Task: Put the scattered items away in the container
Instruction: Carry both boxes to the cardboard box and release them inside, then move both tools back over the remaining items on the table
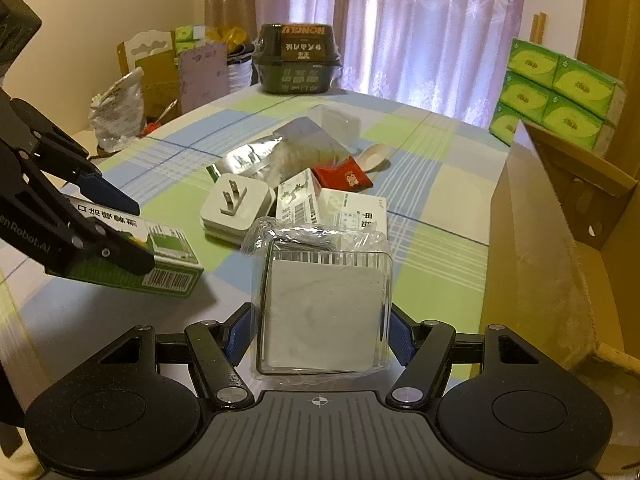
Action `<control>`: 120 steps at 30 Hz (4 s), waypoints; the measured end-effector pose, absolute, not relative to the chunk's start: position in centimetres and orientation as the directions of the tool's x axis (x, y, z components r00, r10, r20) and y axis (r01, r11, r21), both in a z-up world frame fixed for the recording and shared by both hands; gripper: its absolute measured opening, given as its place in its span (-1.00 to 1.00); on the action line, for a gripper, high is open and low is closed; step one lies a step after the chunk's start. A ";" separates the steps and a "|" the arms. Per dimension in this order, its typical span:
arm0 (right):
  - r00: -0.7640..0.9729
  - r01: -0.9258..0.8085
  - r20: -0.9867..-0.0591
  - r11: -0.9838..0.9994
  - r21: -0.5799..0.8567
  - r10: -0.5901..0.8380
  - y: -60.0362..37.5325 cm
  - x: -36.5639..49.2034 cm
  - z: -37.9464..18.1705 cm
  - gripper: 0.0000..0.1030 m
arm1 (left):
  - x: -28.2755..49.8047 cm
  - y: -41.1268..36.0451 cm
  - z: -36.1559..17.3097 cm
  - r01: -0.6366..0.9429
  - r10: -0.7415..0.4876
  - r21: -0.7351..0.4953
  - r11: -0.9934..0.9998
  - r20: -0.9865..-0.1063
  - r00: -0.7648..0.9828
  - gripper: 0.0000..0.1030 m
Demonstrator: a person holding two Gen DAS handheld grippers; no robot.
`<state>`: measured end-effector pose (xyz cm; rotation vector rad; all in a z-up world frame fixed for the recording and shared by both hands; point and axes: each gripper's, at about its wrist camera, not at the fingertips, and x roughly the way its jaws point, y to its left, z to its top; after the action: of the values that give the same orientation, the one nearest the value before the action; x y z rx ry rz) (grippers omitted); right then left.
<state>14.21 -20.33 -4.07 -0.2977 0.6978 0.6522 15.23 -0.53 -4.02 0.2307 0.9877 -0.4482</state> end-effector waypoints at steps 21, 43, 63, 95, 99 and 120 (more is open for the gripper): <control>0.767 -0.514 -0.491 0.854 -0.084 0.413 -25.3 13.5 6.6 0.36 | 15.1 -5.7 4.3 0.531 -0.329 0.034 0.847 -0.751 0.573 -0.02; 0.834 -0.237 -0.533 0.965 -0.111 0.143 -41.4 20.6 7.1 0.36 | 20.3 -26.9 4.1 0.699 -0.574 -0.052 0.713 -0.615 0.540 -0.01; 0.793 -0.310 -0.574 0.947 -0.088 0.206 -40.0 22.3 5.4 0.36 | 17.8 -20.8 3.5 0.598 -0.496 -0.041 0.801 -0.606 0.623 0.49; 0.853 -0.294 -0.448 0.956 0.009 0.267 -39.6 16.8 10.7 1.00 | 12.7 -13.3 2.5 0.499 -0.431 -0.071 0.864 -0.617 0.658 0.82; 0.834 -0.354 -0.440 0.934 0.038 0.334 -36.9 15.0 11.4 1.00 | 11.2 -10.6 2.3 0.465 -0.408 -0.076 0.882 -0.616 0.673 0.90; 0.622 -0.659 -0.596 0.751 -0.049 0.507 -22.0 10.8 4.4 1.00 | 10.3 1.3 -2.3 0.399 -0.227 0.100 0.912 -0.687 0.690 0.97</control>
<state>10.76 -21.99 4.44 -0.2747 0.5941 0.6791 10.31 1.31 -2.35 0.2507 0.7304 -0.3537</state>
